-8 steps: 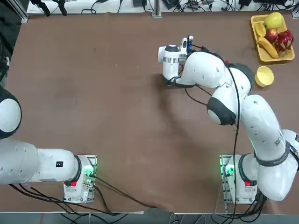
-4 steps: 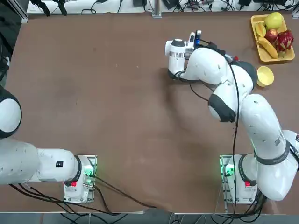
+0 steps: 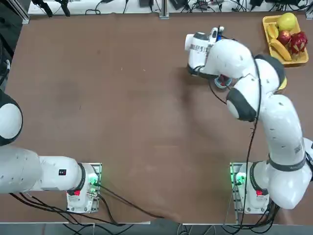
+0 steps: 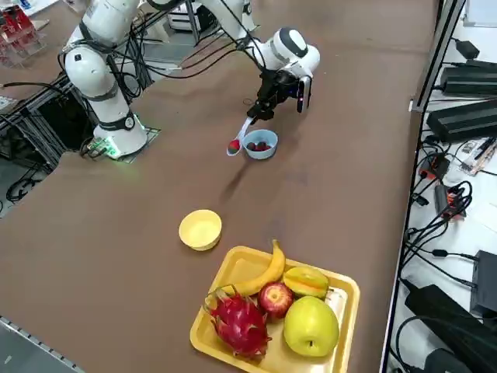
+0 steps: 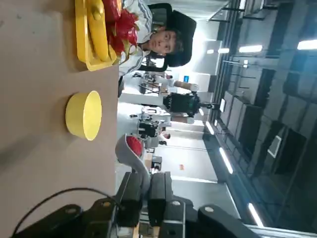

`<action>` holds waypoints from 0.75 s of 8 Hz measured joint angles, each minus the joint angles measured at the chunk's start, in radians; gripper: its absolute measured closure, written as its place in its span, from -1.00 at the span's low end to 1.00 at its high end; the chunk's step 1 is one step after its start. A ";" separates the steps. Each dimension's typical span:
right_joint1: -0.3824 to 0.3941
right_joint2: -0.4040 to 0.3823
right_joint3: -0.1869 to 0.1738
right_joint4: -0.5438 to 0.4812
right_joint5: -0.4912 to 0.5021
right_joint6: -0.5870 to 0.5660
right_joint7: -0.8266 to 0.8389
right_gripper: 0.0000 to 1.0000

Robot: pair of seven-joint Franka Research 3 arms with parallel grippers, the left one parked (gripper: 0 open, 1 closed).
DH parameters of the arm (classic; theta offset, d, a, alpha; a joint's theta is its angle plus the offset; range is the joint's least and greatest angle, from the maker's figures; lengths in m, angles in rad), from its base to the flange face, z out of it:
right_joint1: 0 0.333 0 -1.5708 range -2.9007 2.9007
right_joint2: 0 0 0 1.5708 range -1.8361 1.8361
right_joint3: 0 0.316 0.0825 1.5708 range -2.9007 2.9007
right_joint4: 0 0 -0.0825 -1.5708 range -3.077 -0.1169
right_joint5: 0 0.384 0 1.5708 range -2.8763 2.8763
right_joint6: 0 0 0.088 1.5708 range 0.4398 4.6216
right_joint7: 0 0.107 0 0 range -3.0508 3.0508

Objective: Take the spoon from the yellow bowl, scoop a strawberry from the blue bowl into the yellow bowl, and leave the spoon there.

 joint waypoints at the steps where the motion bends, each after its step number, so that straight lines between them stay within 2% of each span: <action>1: -0.002 -0.043 -0.027 -0.065 -0.001 0.056 0.000 0.79; 4: -0.004 -0.141 -0.113 -0.243 -0.024 0.235 0.000 0.79; 6: -0.006 -0.171 -0.170 -0.338 -0.043 0.343 0.000 0.79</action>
